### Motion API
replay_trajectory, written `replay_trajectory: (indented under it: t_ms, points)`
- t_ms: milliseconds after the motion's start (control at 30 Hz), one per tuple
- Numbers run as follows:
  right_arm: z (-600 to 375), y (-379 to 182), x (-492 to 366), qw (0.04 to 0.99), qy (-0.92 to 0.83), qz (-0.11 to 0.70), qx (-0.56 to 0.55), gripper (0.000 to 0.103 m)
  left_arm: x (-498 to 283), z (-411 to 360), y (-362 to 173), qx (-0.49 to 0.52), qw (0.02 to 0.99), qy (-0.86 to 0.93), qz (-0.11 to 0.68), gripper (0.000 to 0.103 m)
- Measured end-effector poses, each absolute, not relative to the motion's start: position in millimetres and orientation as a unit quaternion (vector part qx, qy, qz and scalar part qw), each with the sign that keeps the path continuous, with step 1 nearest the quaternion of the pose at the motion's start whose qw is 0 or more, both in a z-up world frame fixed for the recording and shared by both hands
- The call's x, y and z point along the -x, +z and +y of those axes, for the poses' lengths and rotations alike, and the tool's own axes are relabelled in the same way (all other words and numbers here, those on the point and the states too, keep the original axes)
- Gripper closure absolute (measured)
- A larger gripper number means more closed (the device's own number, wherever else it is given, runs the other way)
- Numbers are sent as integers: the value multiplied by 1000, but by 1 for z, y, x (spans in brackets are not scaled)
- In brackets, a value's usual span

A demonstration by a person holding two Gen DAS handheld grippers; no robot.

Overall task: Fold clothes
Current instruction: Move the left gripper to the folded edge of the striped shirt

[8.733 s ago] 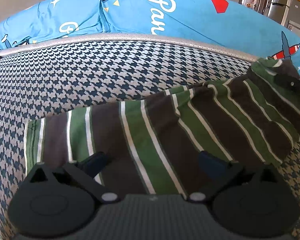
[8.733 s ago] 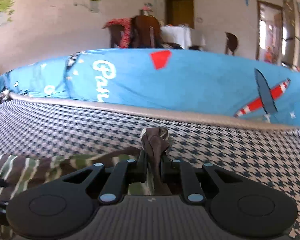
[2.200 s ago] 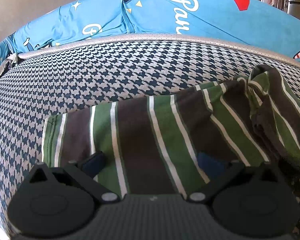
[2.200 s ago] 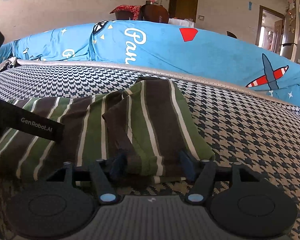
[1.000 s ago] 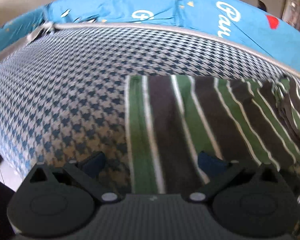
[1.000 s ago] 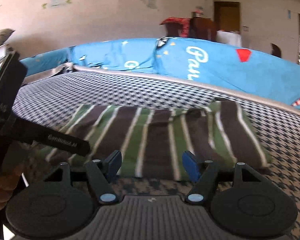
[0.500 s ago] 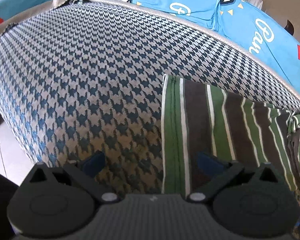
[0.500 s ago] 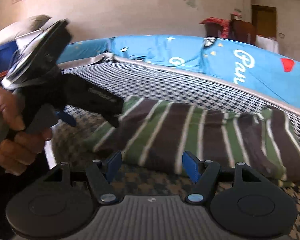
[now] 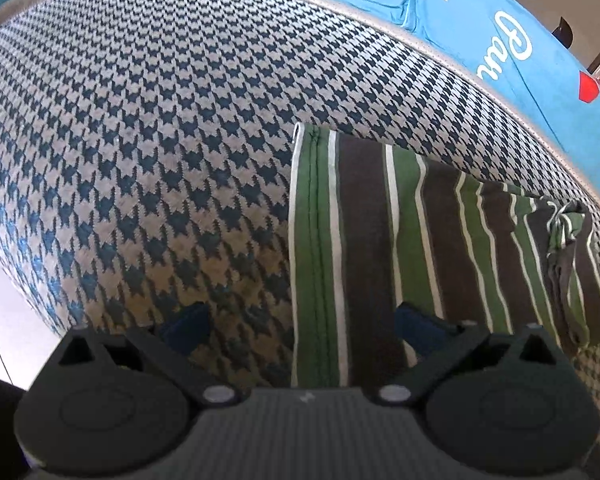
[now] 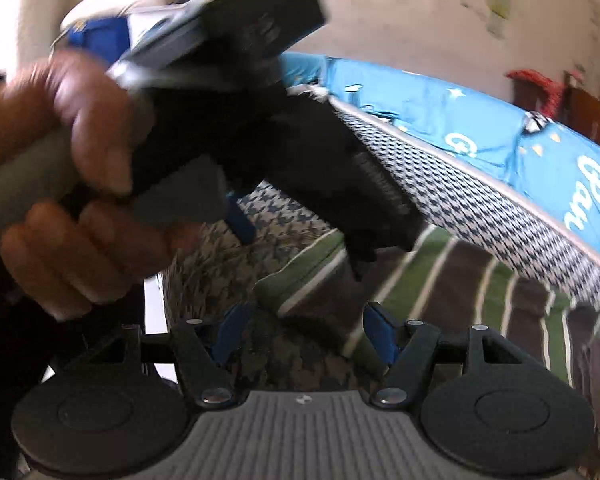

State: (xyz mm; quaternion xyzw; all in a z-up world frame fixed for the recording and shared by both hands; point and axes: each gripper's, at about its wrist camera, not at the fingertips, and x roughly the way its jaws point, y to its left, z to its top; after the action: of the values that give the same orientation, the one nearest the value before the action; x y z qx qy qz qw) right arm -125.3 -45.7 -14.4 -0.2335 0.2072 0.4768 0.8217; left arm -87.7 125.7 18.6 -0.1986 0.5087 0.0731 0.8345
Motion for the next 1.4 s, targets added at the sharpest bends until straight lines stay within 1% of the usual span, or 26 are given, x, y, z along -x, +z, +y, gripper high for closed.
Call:
replay_trajectory:
  t_ms: [33,100,200,233,267,300,333,400,433,600,700,733,767,833,967,1133,1200,1300,1400]
  points:
    - [-42,-18,125,820,475,205,244,43,76,137,20,204,831,66,513,0]
    - [-36,-24,124,818,471,205,260,47,54,157,24,216,825,53,520,0]
    - [-31,-31,125,818,472,190,269,49,33,169,27,231,813,23,533,0]
    - [-30,-32,126,818,472,186,270,53,26,171,27,238,807,12,541,0]
    - [-30,-33,125,819,473,185,268,57,16,174,27,244,802,6,545,0]
    - [-30,-32,124,819,474,186,264,66,9,179,28,250,800,2,546,0]
    - [-30,-32,123,822,472,187,259,77,6,181,29,256,799,-1,544,0]
    - [-32,-30,117,833,458,195,243,91,0,188,31,271,798,-7,539,0]
    - [-35,-27,111,837,454,205,226,93,-3,192,32,279,796,-11,537,0]
    - [-58,-13,77,850,443,269,99,93,-13,202,28,306,779,-36,546,0]
    - [-72,-8,62,849,441,288,42,93,-25,203,31,316,775,-53,545,0]
    - [-75,-7,59,849,439,292,31,93,-31,205,32,321,774,-57,543,1]
    - [-78,-6,56,850,437,295,19,93,-37,206,32,324,773,-60,542,5]
    - [-83,-5,51,851,432,297,9,93,-47,206,34,316,775,-57,544,14]
    - [-84,-8,48,851,431,299,14,93,-54,204,37,296,786,-52,540,16]
    - [-82,-14,52,849,439,292,39,92,-60,210,40,292,792,-51,534,17]
    - [-80,-16,52,847,444,287,47,88,-61,211,41,295,792,-52,532,17]
    - [-71,-20,54,846,448,282,61,77,-65,218,43,299,790,-56,532,15]
    - [-66,-22,55,846,449,278,77,70,-64,221,45,300,790,-59,532,14]
